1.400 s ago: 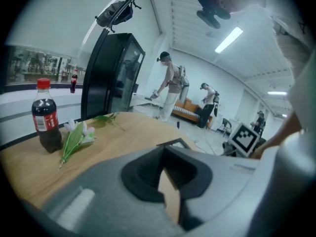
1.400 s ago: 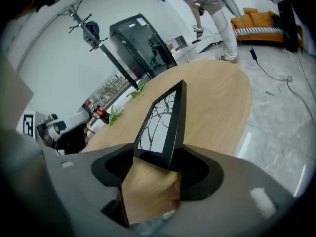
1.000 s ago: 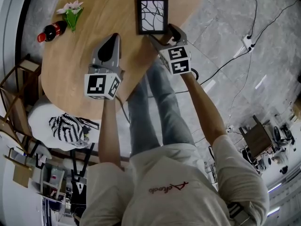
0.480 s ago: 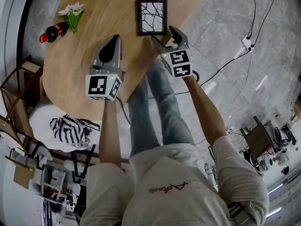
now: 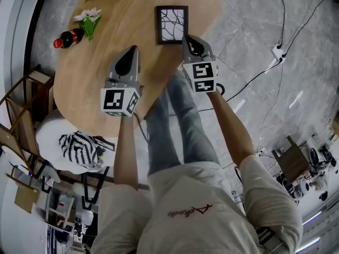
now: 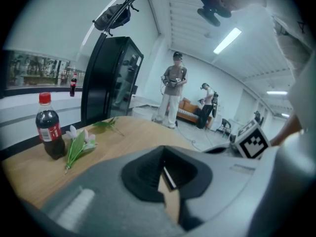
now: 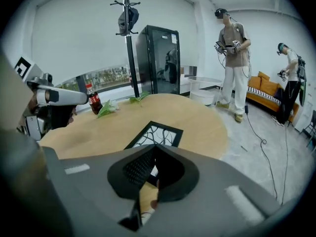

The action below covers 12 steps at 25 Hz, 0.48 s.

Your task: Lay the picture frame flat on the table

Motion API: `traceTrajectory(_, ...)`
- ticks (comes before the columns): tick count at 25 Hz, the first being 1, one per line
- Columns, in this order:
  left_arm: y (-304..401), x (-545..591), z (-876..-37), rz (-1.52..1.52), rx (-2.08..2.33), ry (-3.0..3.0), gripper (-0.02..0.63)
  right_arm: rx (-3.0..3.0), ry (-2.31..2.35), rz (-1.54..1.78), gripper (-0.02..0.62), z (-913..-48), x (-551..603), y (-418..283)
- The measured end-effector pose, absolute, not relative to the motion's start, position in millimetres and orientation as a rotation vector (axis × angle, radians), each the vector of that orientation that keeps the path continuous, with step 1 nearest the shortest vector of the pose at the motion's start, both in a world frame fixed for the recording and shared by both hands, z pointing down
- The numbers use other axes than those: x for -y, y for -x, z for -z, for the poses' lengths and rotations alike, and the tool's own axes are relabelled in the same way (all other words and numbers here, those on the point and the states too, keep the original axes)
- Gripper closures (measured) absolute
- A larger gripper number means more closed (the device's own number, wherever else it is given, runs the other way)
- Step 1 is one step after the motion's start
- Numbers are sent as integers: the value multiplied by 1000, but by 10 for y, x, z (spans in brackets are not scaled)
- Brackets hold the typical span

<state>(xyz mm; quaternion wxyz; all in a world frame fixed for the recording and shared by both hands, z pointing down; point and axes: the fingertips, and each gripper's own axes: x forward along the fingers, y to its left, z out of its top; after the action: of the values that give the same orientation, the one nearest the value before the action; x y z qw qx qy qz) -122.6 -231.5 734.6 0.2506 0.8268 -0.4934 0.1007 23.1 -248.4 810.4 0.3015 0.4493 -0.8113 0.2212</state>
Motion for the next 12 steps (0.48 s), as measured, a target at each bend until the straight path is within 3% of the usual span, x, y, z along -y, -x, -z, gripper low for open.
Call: traceTrajectory(12, 1248, 2305, -6827, -246, 1377, -2260, 606, 2254, -1194, -536, 592, -7342, 2543, -115)
